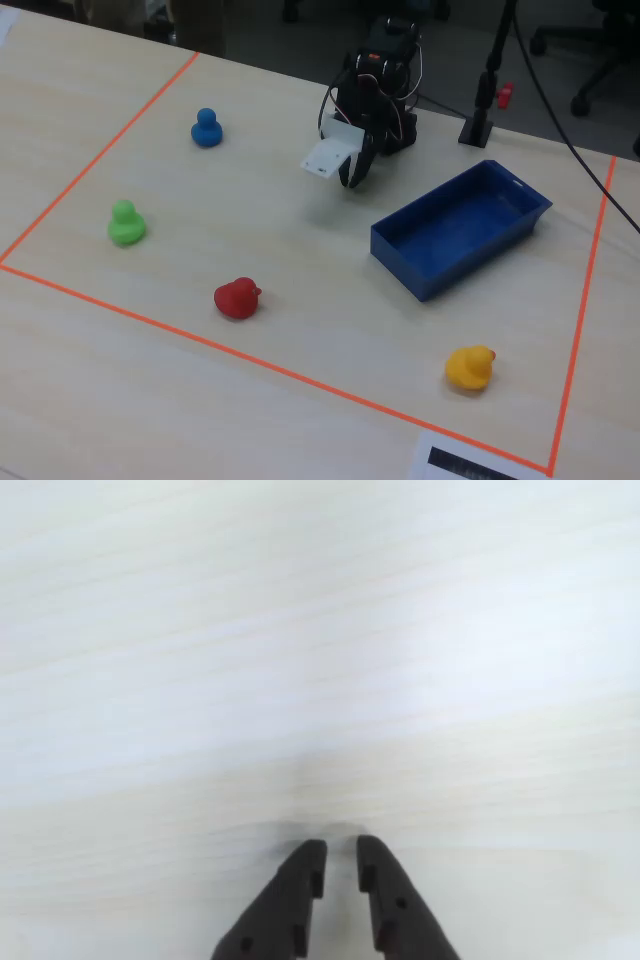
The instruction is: Grasp yellow duck and put it into box.
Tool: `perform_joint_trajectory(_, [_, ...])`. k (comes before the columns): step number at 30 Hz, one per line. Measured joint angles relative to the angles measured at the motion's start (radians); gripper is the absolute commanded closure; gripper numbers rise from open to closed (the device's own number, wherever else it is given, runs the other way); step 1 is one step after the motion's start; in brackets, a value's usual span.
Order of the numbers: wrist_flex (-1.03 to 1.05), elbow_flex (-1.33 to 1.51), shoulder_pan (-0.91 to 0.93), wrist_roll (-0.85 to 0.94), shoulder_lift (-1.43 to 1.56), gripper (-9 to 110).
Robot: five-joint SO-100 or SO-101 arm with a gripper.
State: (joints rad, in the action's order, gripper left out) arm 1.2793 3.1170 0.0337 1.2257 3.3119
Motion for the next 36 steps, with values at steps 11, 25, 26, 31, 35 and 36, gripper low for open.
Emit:
perform_joint_trajectory(11, [-0.008, -0.002, 0.002, -0.037, -0.005, 73])
perform_joint_trajectory(25, [0.101, -1.039, -0.032, -0.245, -0.894, 59])
perform_joint_trajectory(26, [0.107, -1.134, -0.058, -0.267, -0.969, 59])
perform_joint_trajectory(31, [0.08, -1.523, -0.202, -0.351, -1.364, 58])
perform_joint_trajectory(35, [0.069, -1.772, -0.29, -0.377, -1.666, 58])
perform_joint_trajectory(36, [0.069, -1.841, -0.313, -0.377, -1.746, 58])
